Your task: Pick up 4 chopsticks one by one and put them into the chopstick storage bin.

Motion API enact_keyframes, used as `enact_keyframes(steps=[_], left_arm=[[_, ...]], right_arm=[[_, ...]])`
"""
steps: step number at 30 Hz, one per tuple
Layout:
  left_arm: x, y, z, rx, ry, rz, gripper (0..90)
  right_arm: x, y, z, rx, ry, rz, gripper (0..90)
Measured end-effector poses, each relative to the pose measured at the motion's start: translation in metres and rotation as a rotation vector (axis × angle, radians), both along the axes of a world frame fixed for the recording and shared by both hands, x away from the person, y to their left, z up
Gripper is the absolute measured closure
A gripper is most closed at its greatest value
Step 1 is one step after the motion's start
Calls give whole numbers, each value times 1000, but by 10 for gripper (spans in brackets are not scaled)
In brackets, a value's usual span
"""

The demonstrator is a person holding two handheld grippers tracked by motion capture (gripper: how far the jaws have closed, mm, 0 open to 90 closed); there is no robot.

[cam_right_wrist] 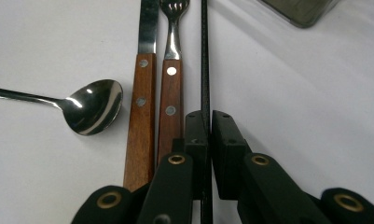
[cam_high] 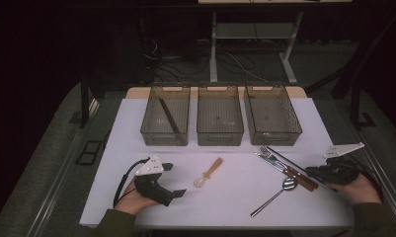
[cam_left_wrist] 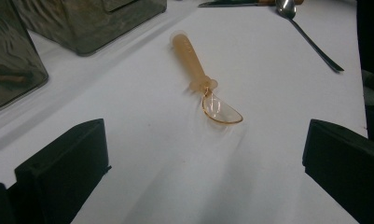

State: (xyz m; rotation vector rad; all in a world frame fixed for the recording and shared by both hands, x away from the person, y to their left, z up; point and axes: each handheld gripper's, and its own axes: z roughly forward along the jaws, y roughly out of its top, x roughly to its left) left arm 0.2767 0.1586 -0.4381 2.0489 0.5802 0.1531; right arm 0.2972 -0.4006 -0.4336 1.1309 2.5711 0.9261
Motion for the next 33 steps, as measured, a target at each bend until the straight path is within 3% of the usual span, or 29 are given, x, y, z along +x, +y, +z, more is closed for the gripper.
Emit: enact_keyframes(steps=[16,33], left_arm=[[0,0,0,0,1,-1,0],[0,-1,-1,2,2,-1,0]], right_arm=[[-5,14,16,86,-45,66,852],[-6,44,29,153,-77,134,852]])
